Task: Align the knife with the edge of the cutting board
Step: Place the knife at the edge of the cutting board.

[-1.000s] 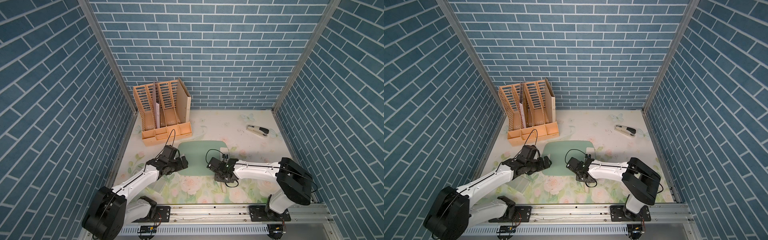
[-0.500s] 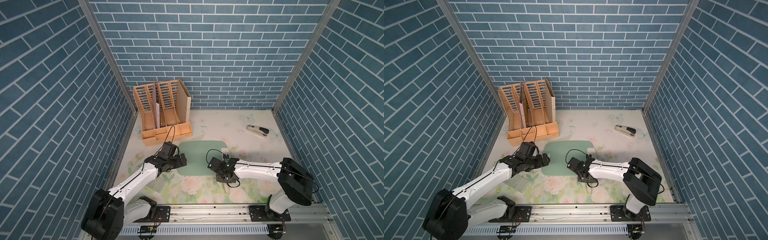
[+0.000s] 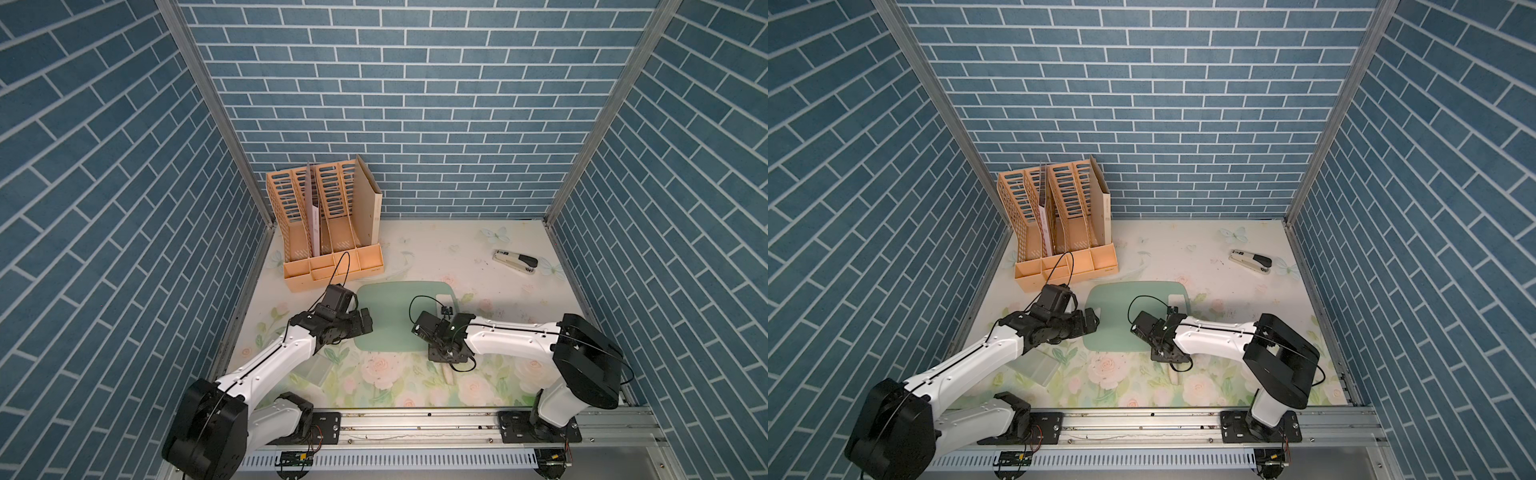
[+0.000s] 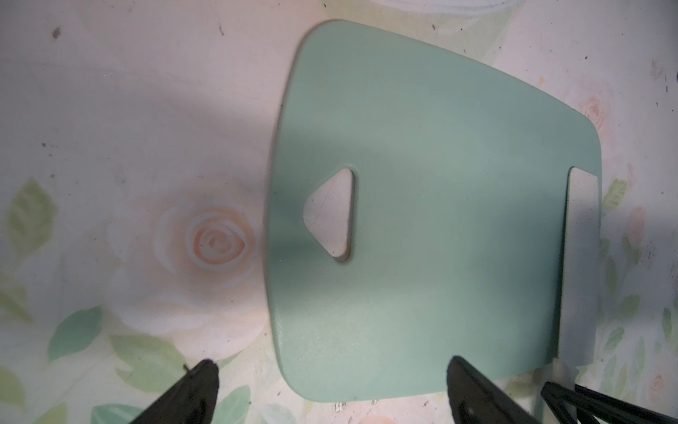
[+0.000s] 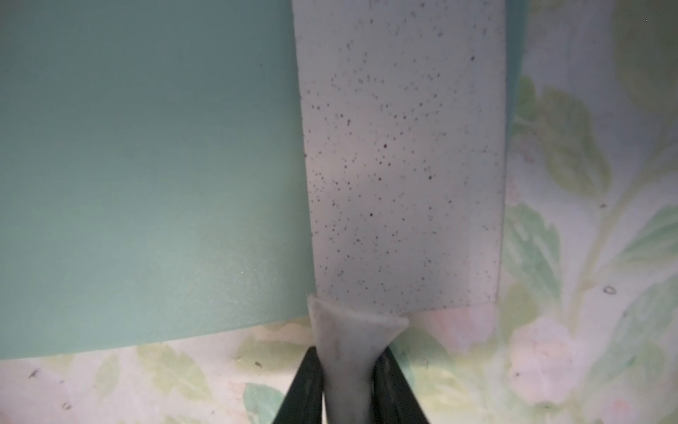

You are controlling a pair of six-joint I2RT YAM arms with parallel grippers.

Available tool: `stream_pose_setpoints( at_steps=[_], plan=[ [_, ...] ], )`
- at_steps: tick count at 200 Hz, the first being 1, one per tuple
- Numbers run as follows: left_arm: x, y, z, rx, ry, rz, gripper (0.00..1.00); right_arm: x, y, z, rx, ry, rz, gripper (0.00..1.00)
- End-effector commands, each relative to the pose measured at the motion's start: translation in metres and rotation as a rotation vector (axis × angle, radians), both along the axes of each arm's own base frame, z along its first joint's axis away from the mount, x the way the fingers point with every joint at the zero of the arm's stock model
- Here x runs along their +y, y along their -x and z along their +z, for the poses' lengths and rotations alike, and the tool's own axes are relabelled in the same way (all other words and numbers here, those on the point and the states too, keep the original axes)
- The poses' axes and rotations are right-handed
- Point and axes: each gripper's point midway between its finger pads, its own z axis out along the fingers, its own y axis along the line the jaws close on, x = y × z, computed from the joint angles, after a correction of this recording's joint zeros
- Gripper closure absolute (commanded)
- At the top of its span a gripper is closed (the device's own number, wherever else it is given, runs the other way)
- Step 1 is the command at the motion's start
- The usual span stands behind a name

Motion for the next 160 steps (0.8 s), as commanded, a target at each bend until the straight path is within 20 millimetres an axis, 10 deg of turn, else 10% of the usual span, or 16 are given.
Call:
stream_pose_setpoints(
  at_steps=[1, 160],
  plan=[
    [0.003, 0.000, 0.007, -0.006, -0.014, -0.010, 0.00, 0.000, -0.003, 0.001, -0.003, 0.015, 0.008, 1.00],
    [0.001, -0.004, 0.016, -0.019, -0.015, -0.036, 0.00, -0.009, -0.001, -0.001, 0.014, -0.009, -0.023, 1.00]
  ],
)
